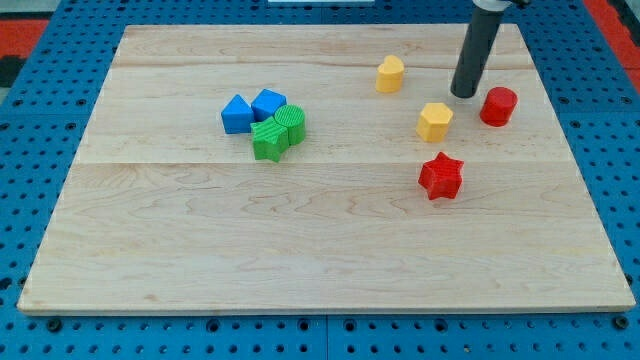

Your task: Push the red circle slightly down

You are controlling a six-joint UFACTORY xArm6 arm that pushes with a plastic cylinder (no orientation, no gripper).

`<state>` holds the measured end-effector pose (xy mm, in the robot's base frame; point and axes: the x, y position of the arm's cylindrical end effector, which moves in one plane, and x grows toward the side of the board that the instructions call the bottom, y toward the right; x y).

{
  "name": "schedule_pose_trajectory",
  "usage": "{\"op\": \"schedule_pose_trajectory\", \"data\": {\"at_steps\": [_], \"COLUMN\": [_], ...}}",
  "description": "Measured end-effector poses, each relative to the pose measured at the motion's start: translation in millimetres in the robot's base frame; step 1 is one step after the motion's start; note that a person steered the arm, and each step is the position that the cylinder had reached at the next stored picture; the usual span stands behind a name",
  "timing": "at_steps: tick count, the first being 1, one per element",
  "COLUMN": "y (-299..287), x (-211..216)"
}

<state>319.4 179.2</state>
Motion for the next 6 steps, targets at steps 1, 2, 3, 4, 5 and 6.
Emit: {"op": "schedule_pose_trajectory", "data": {"at_steps": [1, 2, 3, 4, 5, 6], "y": [39, 91, 63, 28, 36, -14], "x": [-8, 4, 24, 31, -26, -72]}}
